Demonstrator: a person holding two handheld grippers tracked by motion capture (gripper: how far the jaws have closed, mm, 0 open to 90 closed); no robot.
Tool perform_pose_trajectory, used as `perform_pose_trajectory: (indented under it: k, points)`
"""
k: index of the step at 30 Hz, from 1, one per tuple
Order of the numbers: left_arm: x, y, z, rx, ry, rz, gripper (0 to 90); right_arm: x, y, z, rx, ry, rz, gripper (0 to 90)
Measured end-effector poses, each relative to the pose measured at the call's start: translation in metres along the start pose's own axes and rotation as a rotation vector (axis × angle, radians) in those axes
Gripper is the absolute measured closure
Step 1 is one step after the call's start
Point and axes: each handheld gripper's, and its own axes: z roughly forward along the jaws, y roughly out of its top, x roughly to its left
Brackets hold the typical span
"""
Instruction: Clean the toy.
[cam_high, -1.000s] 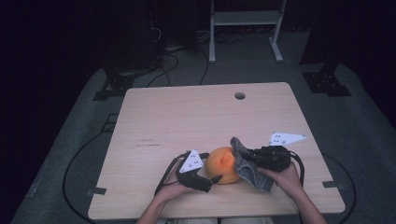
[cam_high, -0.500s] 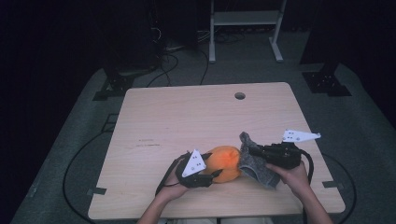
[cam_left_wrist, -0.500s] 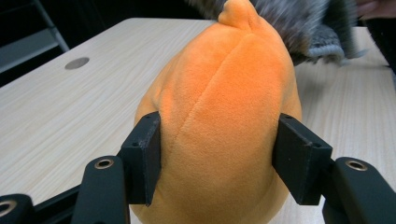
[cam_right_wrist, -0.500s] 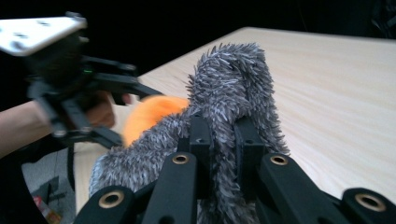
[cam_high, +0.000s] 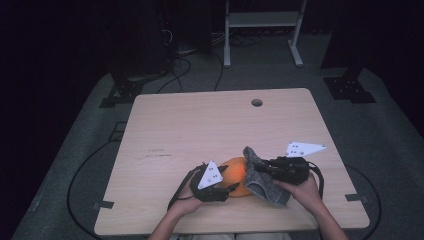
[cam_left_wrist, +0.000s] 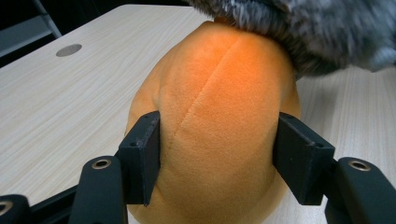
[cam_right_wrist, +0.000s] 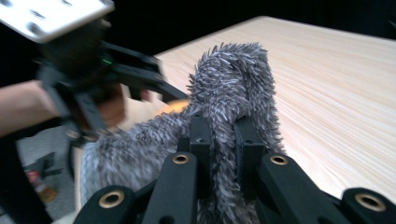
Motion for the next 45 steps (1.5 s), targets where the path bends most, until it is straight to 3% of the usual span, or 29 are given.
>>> perform_pose_trajectory:
  k: [3, 5, 7, 10, 12, 15, 18, 20, 25, 29, 32, 35, 36, 38, 39, 41, 45]
  points:
    - [0.002, -0.001, 0.0, -0.001, -0.003, -0.016, 35.8, -0.012, -0.01, -0.005, 0.044, -0.071, 0.022, 80.4]
    - [0.002, -0.002, 0.0, -0.006, -0.001, -0.018, 35.4, -0.02, -0.018, -0.009, 0.062, -0.087, 0.057, 80.5]
    - [0.001, -0.003, 0.0, -0.004, -0.002, -0.014, 34.9, -0.02, -0.017, -0.014, 0.026, -0.071, 0.074, 80.4]
    - [0.001, -0.003, 0.002, -0.008, -0.004, -0.015, 34.4, -0.009, -0.005, -0.017, -0.017, -0.033, 0.036, 80.4]
    - [0.001, -0.004, 0.004, -0.002, -0.013, -0.015, 34.1, 0.002, 0.002, -0.012, -0.015, 0.005, -0.011, 80.4]
    - [0.0, -0.004, 0.003, 0.009, -0.002, -0.012, 33.9, 0.011, 0.006, 0.0, 0.009, 0.018, -0.055, 80.4]
    - [0.004, -0.005, 0.003, 0.013, -0.016, -0.042, 33.7, 0.001, 0.0, 0.004, 0.002, 0.015, -0.018, 80.5]
    - [0.006, -0.007, 0.003, 0.005, -0.026, -0.06, 33.4, -0.009, -0.007, 0.003, 0.021, -0.013, 0.014, 80.5]
    - [0.005, -0.009, 0.003, -0.002, -0.028, -0.055, 32.4, -0.022, -0.022, -0.002, 0.083, -0.057, 0.058, 80.5]
    - [0.004, -0.007, 0.004, -0.003, -0.011, -0.055, 31.7, -0.012, -0.011, -0.011, 0.033, -0.046, 0.027, 80.5]
    - [-0.002, -0.003, 0.009, -0.01, 0.01, -0.033, 31.7, 0.01, 0.005, -0.011, -0.01, -0.004, -0.037, 80.5]
    - [-0.007, 0.001, 0.012, -0.007, 0.021, -0.022, 31.5, 0.026, 0.013, -0.001, 0.016, -0.003, -0.106, 80.4]
    - [-0.007, 0.001, 0.011, -0.011, 0.015, -0.009, 30.5, 0.027, 0.013, 0.003, 0.032, -0.01, -0.11, 80.4]
    - [-0.004, 0.001, 0.005, -0.063, -0.004, -0.004, 24.6, 0.023, 0.008, 0.008, 0.061, -0.03, -0.112, 80.5]
    - [-0.002, 0.001, 0.004, -0.07, -0.004, -0.009, 20.3, 0.02, 0.005, 0.007, 0.066, -0.026, -0.094, 80.5]
    - [0.006, 0.0, 0.003, -0.069, 0.001, -0.056, 13.8, 0.017, 0.003, 0.002, 0.069, -0.03, -0.088, 80.4]
    - [0.013, -0.006, 0.019, -0.024, -0.068, -0.147, 6.4, 0.012, -0.004, -0.007, 0.074, 0.003, -0.075, 80.3]
